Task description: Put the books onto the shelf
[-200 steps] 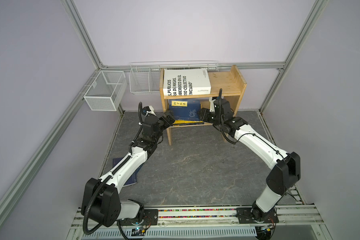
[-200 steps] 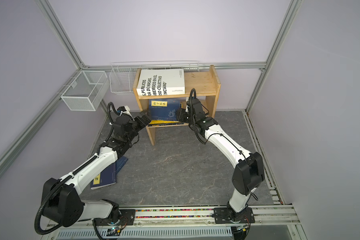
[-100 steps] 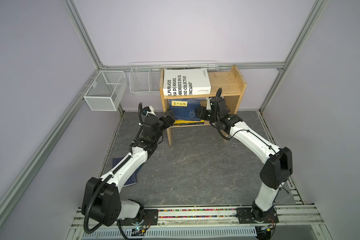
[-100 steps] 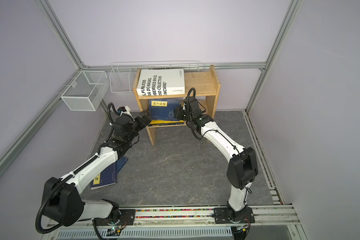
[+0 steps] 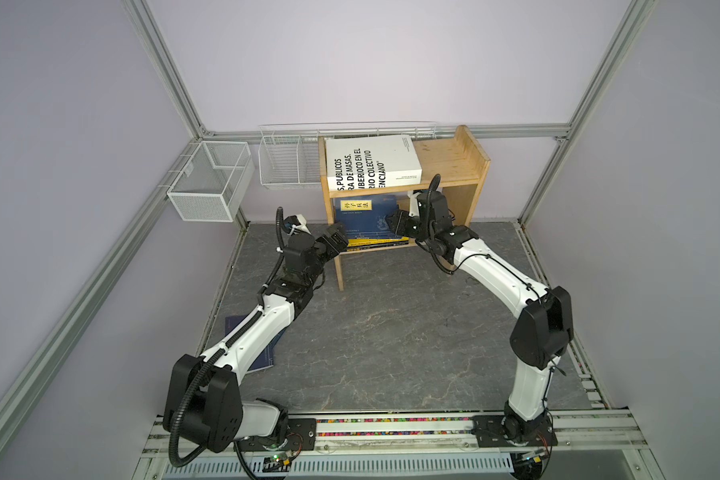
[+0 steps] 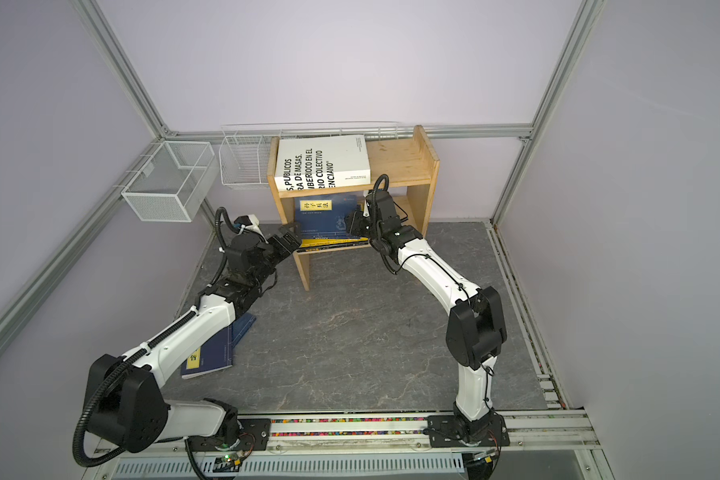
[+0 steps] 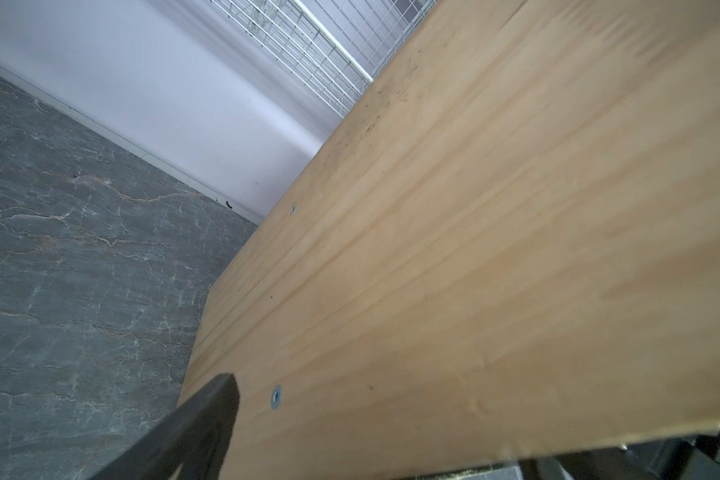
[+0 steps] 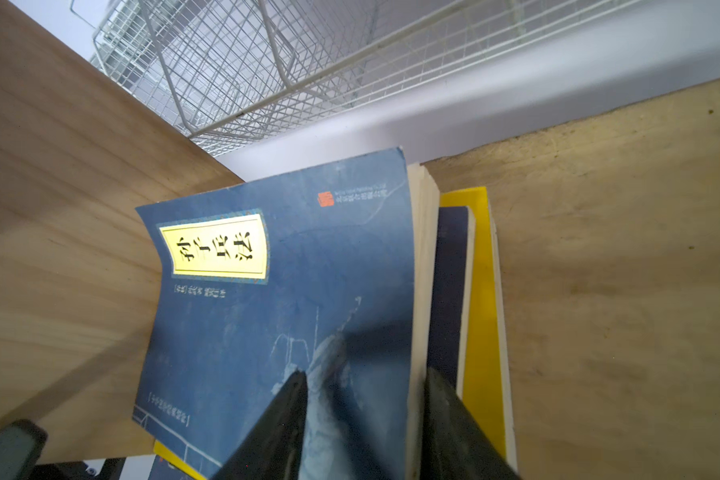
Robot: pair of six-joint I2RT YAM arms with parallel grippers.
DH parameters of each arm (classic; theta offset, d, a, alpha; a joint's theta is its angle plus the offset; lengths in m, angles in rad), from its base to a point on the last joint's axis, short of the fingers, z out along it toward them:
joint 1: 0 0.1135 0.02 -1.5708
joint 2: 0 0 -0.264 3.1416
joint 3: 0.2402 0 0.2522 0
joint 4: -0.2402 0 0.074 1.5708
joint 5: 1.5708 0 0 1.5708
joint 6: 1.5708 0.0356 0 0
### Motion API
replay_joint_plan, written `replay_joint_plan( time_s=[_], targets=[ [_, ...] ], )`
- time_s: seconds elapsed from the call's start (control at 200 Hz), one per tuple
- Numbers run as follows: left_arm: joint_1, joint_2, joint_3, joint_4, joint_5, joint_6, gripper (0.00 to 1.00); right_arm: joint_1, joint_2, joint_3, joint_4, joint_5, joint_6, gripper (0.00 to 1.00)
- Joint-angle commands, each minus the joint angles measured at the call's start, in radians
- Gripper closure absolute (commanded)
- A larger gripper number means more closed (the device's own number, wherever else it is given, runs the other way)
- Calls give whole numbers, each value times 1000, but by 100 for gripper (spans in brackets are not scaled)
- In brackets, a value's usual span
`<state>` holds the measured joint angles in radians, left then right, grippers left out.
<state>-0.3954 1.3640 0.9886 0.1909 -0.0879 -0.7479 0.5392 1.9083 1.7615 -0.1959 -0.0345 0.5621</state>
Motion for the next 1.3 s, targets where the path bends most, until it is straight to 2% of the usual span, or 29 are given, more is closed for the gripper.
replay_joint_plan(
  time_s=[0.0, 0.23, 0.475, 0.605, 0.695, 0.825, 1.065, 1.19, 1.295],
  targets=[
    [9, -25, -21, 19, 4, -1, 1, 6, 27, -29, 79, -113, -21, 56],
    [12, -34, -46, 35, 13, -14, 1, 4, 20, -89, 255, -179, -33, 55],
    [18, -54, -62, 32, 7, -16, 1, 0, 15, -50, 124, -176, 55, 56],
    [20, -57, -66, 35, 12, -19, 1, 3, -30, -99, 100, -109, 62, 56],
    [22, -50, -68, 40, 20, -24, 1, 1, -62, -129, 104, -49, 42, 49],
    [22, -47, -76, 49, 26, -31, 1, 3, -95, -154, 114, 15, 7, 48],
    [27, -74, -92, 29, 17, -20, 1, 3, -135, -163, 122, 66, -37, 47],
    [36, -136, -129, -58, -45, 1, 1, 2, -199, -225, 153, 95, -40, 43],
    [72, -212, -210, -155, -139, -44, 1, 4, -268, -284, 169, 89, -47, 40]
  ],
)
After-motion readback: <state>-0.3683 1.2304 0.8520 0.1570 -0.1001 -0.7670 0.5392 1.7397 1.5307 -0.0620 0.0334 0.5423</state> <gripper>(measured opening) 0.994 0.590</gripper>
